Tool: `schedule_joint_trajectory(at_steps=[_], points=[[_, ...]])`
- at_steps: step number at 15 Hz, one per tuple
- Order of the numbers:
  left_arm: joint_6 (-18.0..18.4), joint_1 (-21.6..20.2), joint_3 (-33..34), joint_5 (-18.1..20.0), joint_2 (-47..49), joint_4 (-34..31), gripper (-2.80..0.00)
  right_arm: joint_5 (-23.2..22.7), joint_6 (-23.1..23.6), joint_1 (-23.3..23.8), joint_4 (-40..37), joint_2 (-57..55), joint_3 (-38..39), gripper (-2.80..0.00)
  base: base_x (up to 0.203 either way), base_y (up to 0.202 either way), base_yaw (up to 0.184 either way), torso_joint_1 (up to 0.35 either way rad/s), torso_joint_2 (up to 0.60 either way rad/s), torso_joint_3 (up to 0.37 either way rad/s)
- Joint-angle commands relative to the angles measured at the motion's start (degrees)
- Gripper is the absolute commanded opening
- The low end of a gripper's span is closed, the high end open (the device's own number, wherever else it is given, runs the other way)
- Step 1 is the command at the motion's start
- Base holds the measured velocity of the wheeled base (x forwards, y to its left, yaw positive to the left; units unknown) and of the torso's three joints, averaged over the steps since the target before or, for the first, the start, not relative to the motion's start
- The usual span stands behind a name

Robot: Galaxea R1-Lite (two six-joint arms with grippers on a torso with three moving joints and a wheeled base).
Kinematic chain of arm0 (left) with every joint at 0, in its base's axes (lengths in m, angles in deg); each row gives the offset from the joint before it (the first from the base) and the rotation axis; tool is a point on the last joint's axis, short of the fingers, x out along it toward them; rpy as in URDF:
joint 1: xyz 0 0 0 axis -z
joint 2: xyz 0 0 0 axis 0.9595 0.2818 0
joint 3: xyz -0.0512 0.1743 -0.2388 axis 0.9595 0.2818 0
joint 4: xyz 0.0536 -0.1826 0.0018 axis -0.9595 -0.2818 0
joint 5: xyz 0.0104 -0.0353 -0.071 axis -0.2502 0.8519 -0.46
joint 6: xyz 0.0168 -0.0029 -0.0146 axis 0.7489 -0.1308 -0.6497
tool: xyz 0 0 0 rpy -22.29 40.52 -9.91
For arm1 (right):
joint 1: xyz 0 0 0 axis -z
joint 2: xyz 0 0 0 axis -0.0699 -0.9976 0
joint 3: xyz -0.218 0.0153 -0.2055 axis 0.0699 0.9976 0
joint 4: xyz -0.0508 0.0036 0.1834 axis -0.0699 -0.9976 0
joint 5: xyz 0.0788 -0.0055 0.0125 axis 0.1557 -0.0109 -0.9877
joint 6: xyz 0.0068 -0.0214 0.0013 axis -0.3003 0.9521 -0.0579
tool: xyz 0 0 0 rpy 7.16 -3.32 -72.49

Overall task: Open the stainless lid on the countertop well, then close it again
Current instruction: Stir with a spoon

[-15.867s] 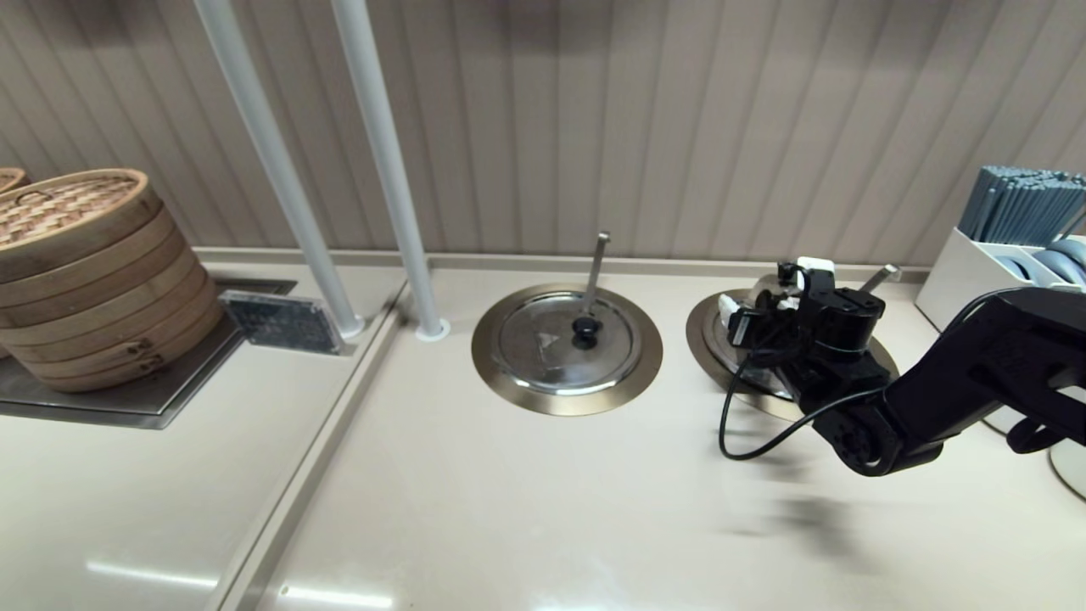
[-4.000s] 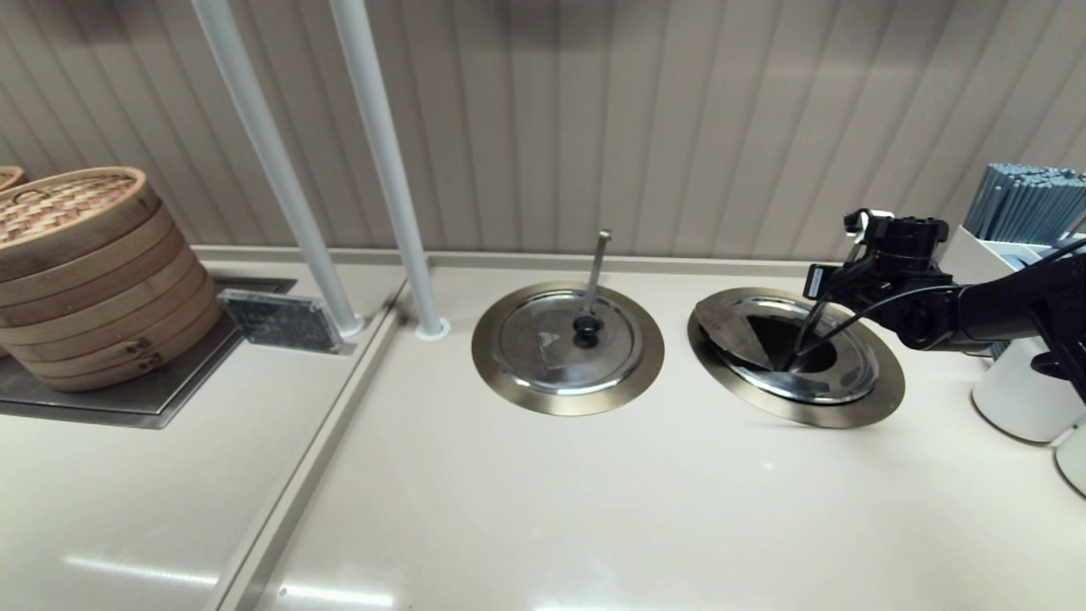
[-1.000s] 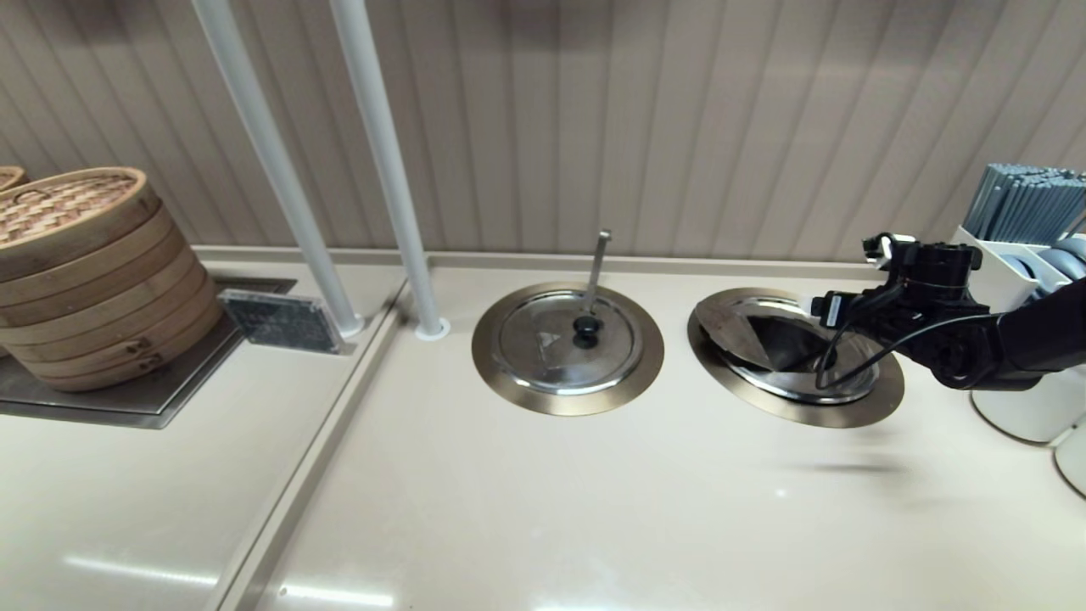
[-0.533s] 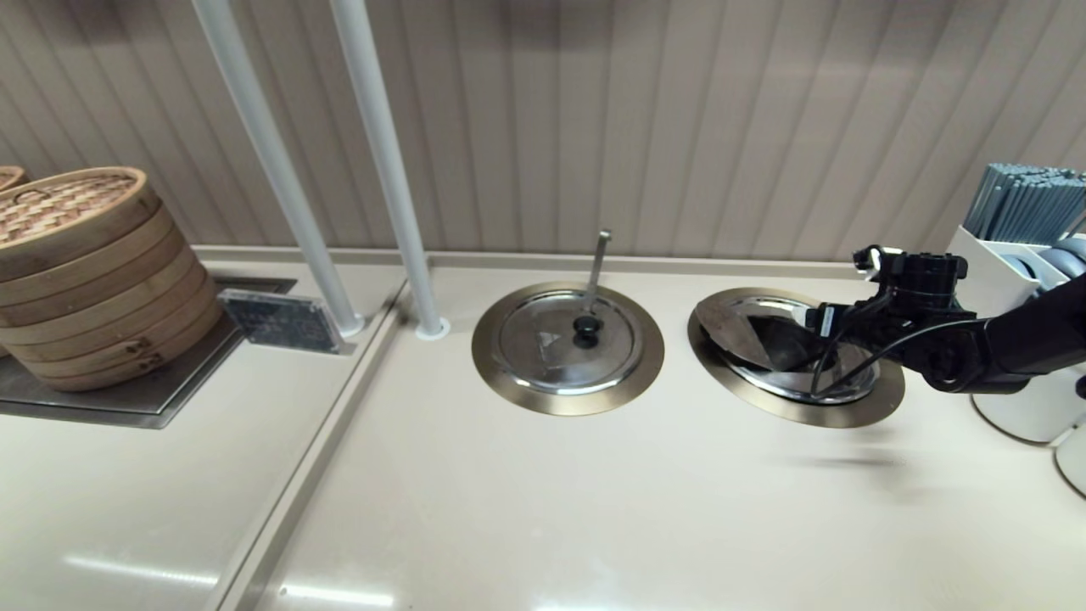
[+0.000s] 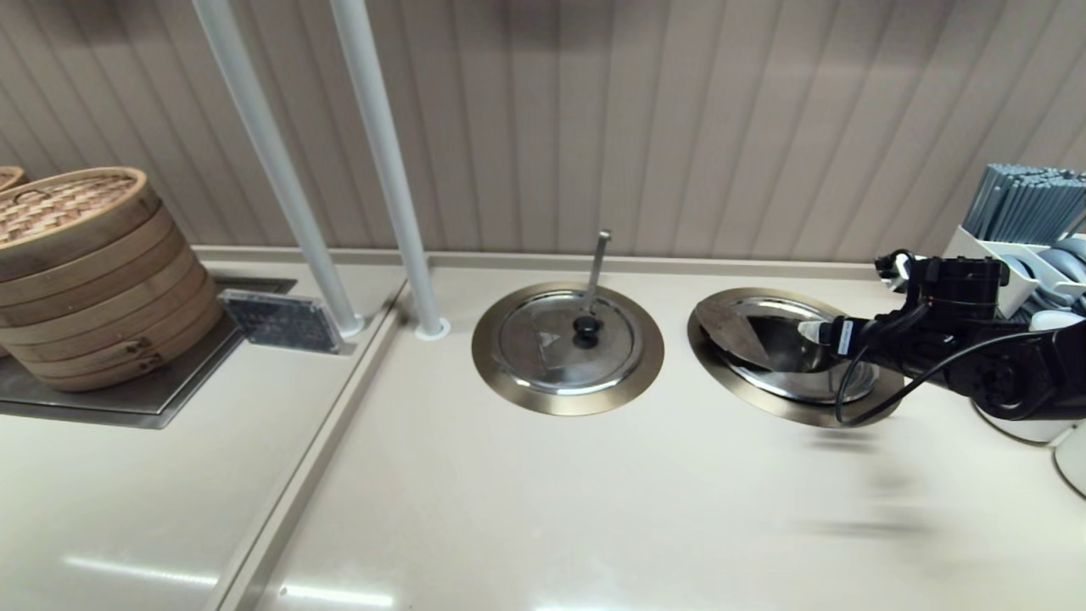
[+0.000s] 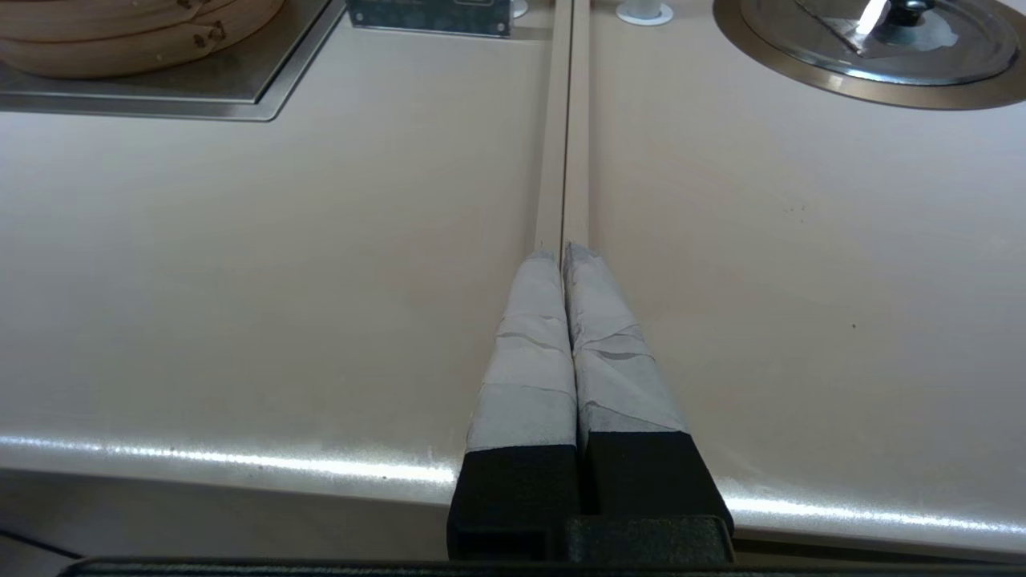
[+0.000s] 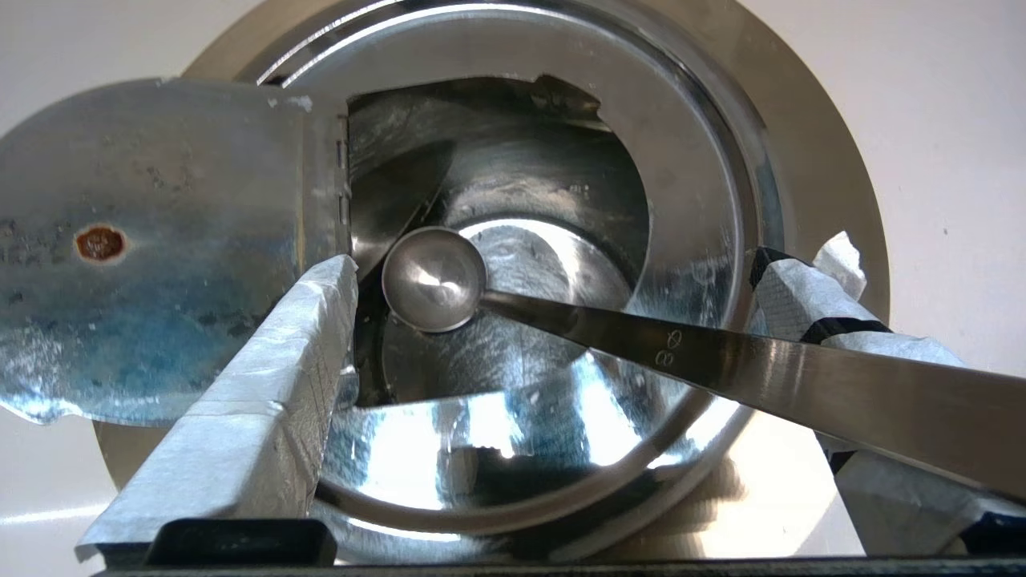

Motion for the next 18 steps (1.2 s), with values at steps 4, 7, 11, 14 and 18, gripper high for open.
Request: schedule_joint_trajectory(at_steps=[4, 7, 11, 14, 18], points=[[0.0, 0.0, 0.0, 0.0, 0.0, 0.0, -2.80, 0.1, -0.8, 0.5, -0.1, 1.3, 2.6, 0.00, 0.000, 0.000, 0.000, 0.000, 0.00, 0.000], [0.0, 0.0, 0.0, 0.0, 0.0, 0.0, -2.80, 0.0, -0.9, 0.3, -0.2, 0.7, 4.4, 0.00, 0.000, 0.000, 0.000, 0.000, 0.00, 0.000], [0.0, 0.0, 0.0, 0.0, 0.0, 0.0, -2.80, -0.1, -0.9, 0.4, 0.0, -4.5, 3.8, 0.00, 0.000, 0.000, 0.000, 0.000, 0.00, 0.000], [0.0, 0.0, 0.0, 0.0, 0.0, 0.0, -2.80, -0.2, -1.6, -0.6, -0.1, -4.0, 4.9, 0.00, 0.000, 0.000, 0.000, 0.000, 0.00, 0.000], [0.0, 0.0, 0.0, 0.0, 0.0, 0.0, -2.80, -0.3, -2.1, -4.3, -0.8, 5.4, 10.2, 0.00, 0.000, 0.000, 0.000, 0.000, 0.00, 0.000]])
